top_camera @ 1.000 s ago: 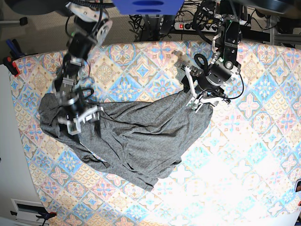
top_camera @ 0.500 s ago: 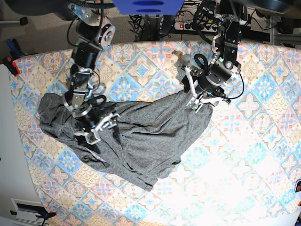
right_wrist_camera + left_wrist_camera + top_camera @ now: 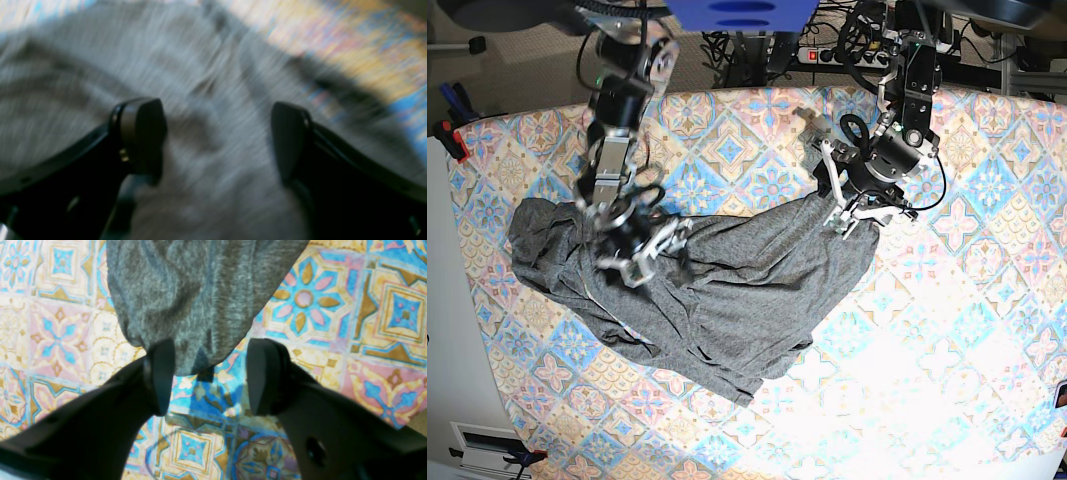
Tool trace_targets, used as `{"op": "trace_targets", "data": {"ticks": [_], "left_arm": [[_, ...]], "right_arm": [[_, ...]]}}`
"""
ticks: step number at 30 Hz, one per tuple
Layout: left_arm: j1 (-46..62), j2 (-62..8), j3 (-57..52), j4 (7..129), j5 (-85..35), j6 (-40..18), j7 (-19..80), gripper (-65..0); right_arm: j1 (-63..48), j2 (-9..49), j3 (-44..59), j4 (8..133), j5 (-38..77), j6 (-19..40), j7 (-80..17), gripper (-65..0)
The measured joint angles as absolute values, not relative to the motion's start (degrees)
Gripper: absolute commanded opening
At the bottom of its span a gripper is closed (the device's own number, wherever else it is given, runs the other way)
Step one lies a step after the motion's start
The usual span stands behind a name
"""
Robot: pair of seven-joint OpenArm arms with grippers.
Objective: Layout the t-shirt on the table in an organized manner, then fold the t-shirt properly
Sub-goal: 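Pull the shirt edge with the right gripper away from the left gripper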
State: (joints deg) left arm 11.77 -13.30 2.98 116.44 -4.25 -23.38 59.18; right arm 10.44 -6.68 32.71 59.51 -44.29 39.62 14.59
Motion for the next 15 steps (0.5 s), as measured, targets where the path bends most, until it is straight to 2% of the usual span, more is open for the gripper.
{"op": "trace_targets", "data": {"ticks": [4,15], "left_arm": [[11.7,-12.2,2.9,116.4,-3.6,-23.4,59.2,-31.6],[11.6,-12.1,2.9,116.4,-3.8,-23.4,59.2,-31.6]], "right_arm": [[8.6,-7.4,29.6,59.5,-44.8,40.3,14.5,-16.9],[9.2,-7.0,29.6,58.0,-44.2,39.9,14.9,-18.3]]}}
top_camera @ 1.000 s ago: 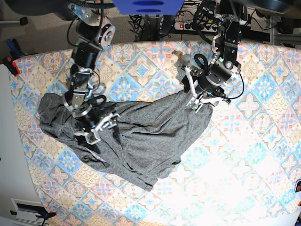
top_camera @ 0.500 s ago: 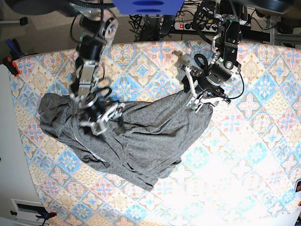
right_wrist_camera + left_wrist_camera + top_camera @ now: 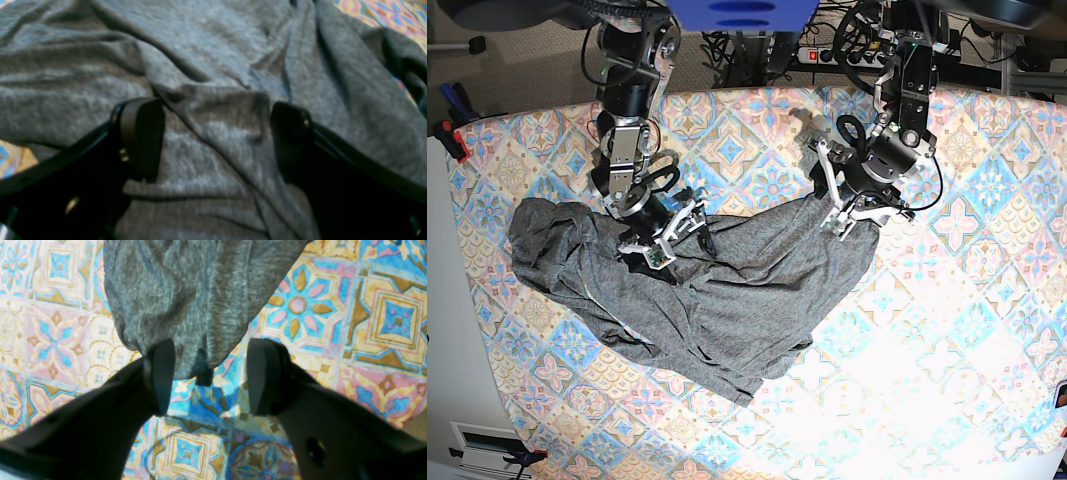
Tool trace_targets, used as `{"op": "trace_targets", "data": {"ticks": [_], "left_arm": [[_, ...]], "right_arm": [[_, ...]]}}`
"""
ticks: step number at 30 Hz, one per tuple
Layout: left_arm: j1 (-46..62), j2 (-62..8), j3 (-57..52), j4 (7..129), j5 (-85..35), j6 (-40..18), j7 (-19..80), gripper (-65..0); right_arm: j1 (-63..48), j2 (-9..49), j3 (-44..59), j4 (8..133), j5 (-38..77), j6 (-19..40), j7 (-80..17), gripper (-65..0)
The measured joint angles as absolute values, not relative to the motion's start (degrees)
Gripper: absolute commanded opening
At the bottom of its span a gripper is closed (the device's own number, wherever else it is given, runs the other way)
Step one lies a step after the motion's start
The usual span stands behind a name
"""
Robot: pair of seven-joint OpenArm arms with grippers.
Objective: Layout the t-shirt on the table in an organized manner, then fold the t-shirt properly
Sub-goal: 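Pull the shirt edge with the right gripper away from the left gripper, then release the shirt with both grippers and reach the left gripper to a new fold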
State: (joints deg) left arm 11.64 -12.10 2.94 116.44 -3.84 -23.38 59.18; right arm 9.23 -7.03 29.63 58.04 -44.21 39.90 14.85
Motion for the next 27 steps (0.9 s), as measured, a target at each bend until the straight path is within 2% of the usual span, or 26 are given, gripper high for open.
{"op": "trace_targets", "data": {"ticks": [2,6,9,16,24,27], "left_arm": [[11.6,-12.1,2.9,116.4,-3.8,-23.4,59.2,-31.6],[11.6,-12.1,2.9,116.4,-3.8,-23.4,59.2,-31.6],[11.3,-12.1,2.9,116.4,-3.8,-23.4,59.2,-31.6],[11.2,-12.1,2.9,116.4,-3.8,-23.4,59.2,-31.6],[11.1,-12.1,2.9,116.4,-3.9,-23.4,58.9,-31.6],[11.1,-12.2,2.9,116.4,-3.8,-23.4,59.0,-31.6]], "right_arm": [[9.3,-7.0,29.6,58.1,-44.2,39.9,14.9,-26.2],[9.2,-7.0,29.6,58.1,-44.2,39.9,14.8,-49.7],[9.0,-7.0,29.6,59.5,-44.5,39.9,12.7,-65.0],[6.5,-7.5,31.3,72.6,-44.0,39.4,11.8,-65.0],[-6.2,-8.9,30.6,86.3,-44.0,40.1,11.8,-65.0],[-10.5,-8.7,29.7,87.7,-41.8,40.2,11.5,-65.0]]}}
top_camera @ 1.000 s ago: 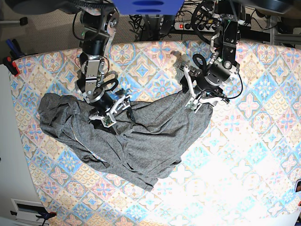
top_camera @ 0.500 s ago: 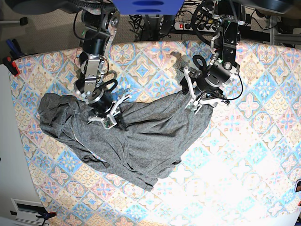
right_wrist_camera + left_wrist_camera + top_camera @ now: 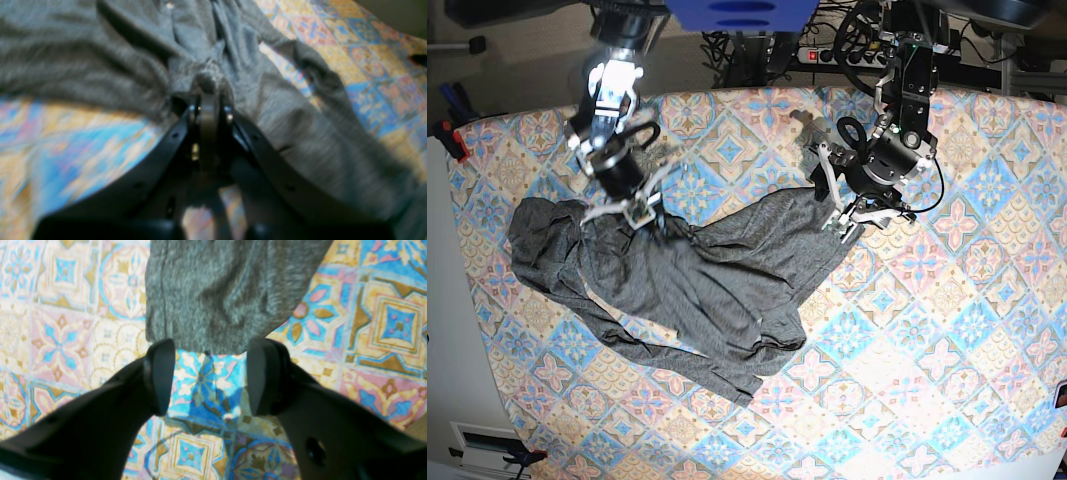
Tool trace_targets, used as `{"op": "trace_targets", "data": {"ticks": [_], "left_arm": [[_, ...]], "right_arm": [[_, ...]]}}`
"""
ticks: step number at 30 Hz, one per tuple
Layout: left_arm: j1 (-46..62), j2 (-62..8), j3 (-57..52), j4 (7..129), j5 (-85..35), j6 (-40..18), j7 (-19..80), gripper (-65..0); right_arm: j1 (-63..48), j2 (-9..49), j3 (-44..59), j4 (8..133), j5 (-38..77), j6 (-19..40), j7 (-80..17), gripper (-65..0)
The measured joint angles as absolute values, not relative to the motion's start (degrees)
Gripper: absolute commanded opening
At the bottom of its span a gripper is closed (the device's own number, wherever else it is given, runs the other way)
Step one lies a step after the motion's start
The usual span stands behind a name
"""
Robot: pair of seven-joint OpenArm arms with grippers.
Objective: Layout the t-shirt on the table in an organized manner, then fold the t-shirt properly
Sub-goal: 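Release the shirt with both grippers and reach the left gripper to a new fold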
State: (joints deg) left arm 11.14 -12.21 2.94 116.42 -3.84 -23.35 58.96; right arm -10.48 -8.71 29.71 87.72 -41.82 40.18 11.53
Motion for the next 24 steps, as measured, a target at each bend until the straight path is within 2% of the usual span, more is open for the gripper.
{"op": "trace_targets", "data": {"ticks": [1,3,8,13,16,17,21,24], "left_arm": [[11.1,-12.2,2.9,116.4,-3.8,-23.4,58.9,-31.6],[11.2,-12.1,3.0,116.4,-3.8,-23.4,59.0,-31.6],[10.1,-12.1,3.0,116.4,-3.9,-23.4,59.2,-31.6],[5.2,-12.2,2.9,116.0,-3.9,-23.4,59.1,-31.6],[-0.8,-11.3,3.0,108.7,-4.2,-23.2,59.2,-31.6],[-2.9,-11.0,3.0,105.5,-4.1,-22.9,59.1,-31.6],[-10.9,-8.0,2.9,92.5,-3.4,-23.0,58.8,-31.6],[-15.1,-6.5,5.1,86.6,-3.6,-23.0,59.0,-31.7]], "right_arm": [[-11.5,-9.1,31.2,87.8,-39.7,41.2,11.2,-65.0],[-13.1,-9.3,32.0,88.5,-36.1,38.9,11.0,-65.0],[-14.8,-8.7,30.6,86.2,-42.1,39.1,11.5,-65.0],[-15.3,-9.1,30.3,82.7,-41.8,39.4,12.3,-65.0],[-15.7,-8.9,30.2,82.3,-41.6,39.4,12.9,-65.0],[-16.2,-8.9,30.2,82.5,-41.4,39.2,13.0,-62.7],[-17.5,-8.9,30.3,83.2,-40.4,39.2,13.3,-44.9],[-18.1,-8.6,30.5,86.5,-41.4,39.4,11.3,-36.9]]}}
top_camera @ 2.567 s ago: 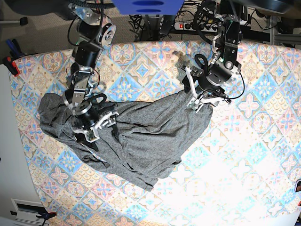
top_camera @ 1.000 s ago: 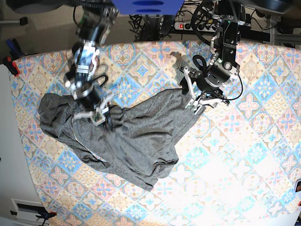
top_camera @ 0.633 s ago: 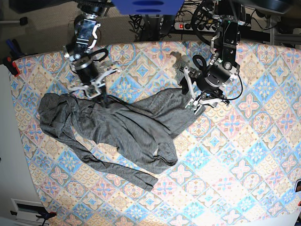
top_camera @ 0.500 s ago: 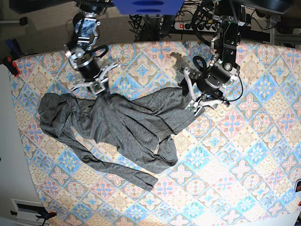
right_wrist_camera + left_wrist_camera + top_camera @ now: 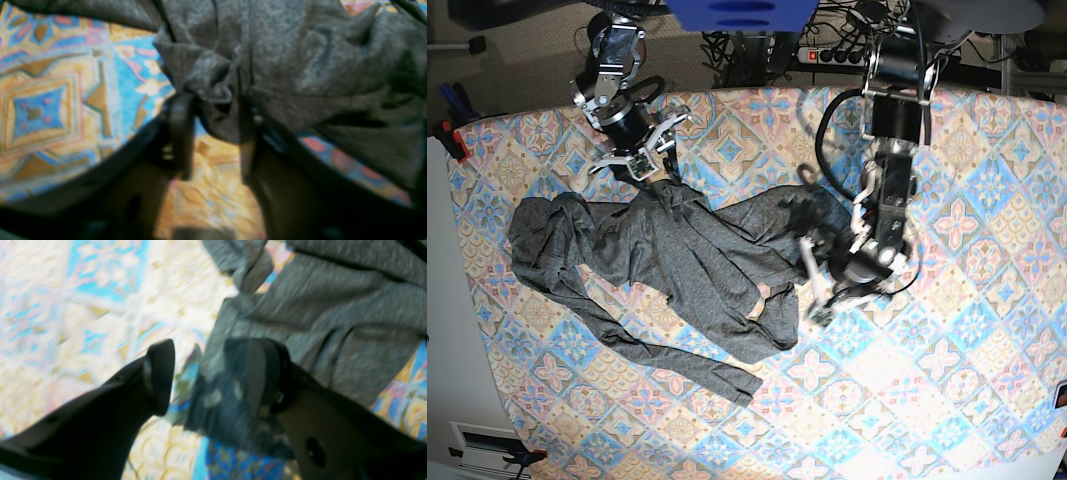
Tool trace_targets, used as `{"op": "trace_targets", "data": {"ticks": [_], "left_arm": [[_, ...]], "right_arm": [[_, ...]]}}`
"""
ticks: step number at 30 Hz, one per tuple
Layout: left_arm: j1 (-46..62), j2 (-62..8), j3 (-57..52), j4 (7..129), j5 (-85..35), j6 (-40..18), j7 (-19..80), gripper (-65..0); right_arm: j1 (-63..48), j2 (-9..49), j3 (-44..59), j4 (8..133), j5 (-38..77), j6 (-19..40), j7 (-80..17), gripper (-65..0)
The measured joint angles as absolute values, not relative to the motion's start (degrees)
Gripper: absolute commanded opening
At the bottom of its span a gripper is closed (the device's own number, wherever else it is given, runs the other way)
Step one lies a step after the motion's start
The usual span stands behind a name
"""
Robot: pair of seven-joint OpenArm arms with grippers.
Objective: Layout the t-shirt on the table in an organized manner, then fold the t-shirt properly
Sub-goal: 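Release the shirt with both grippers and reach the left gripper to a new fold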
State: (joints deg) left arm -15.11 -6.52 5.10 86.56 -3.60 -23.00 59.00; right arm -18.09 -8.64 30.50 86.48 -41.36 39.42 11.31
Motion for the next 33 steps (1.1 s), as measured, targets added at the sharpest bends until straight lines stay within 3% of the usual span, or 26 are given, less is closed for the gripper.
{"op": "trace_targets", "data": {"ticks": [6,11,15,21,26,33], "left_arm": [[-19.7,-4.2,15.3,81.6,-3.8,-23.2,54.5,-31.7],[-22.1,-3.1,20.1,67.1,-4.4,-23.7,48.9,-31.7],[-25.3,-3.7,19.4,58.3,-5.5,-23.8,43.5,-31.7],[-24.8,-8.9,19.4,58.1,-7.8,-24.1,39.8,-31.7],[-22.0,-11.7,10.4,58.5,-7.7,-24.1,38.9,-31.7],[-17.6,-12.0,5.4,59.4,-8.0,-24.4,33.2,-31.7]], "right_arm": [[-17.6,-8.6,35.1,92.9,-34.8,39.4,11.6,-36.1],[-17.5,-8.6,36.0,96.4,-31.2,39.2,11.6,-36.1],[-17.6,-8.6,36.0,96.4,-31.3,39.3,11.4,-36.1],[-17.5,-8.7,35.8,96.1,-31.3,39.3,11.4,-36.1],[-11.6,-8.7,31.2,95.7,-31.8,39.6,10.7,-36.1],[-6.9,-8.6,19.2,95.8,-35.3,39.9,-3.5,-36.1]]}}
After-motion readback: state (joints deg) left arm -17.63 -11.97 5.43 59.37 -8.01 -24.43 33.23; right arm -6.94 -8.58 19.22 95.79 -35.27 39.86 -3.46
